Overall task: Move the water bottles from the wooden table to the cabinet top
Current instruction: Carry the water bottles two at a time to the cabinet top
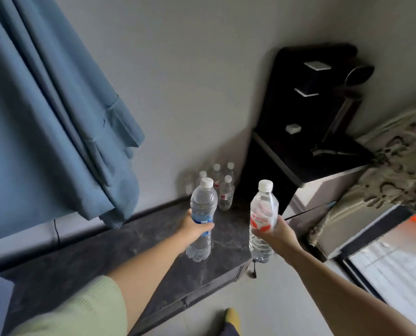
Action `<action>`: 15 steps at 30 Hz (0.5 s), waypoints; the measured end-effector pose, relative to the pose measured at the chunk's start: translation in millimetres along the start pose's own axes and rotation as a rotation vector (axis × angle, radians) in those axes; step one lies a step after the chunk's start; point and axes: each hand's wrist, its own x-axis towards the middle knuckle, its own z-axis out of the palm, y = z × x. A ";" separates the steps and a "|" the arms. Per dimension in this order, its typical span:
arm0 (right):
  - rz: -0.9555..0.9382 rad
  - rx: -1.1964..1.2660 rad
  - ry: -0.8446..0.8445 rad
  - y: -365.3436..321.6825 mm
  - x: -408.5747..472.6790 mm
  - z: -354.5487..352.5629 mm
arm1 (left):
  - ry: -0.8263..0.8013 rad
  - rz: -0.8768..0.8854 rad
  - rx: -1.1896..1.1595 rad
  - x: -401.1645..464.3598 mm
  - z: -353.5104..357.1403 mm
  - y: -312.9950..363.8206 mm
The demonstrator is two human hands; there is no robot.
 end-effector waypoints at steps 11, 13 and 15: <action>0.080 -0.027 -0.028 4.7 200.8 8.0 | 0.086 -0.132 0.012 155.0 48.3 10.5; 0.101 -0.014 -0.016 19.7 232.1 26.3 | 0.091 -0.144 -0.033 185.3 62.6 -4.2; 0.098 -0.035 -0.003 35.2 259.7 48.3 | 0.102 -0.160 -0.065 212.6 76.1 -20.3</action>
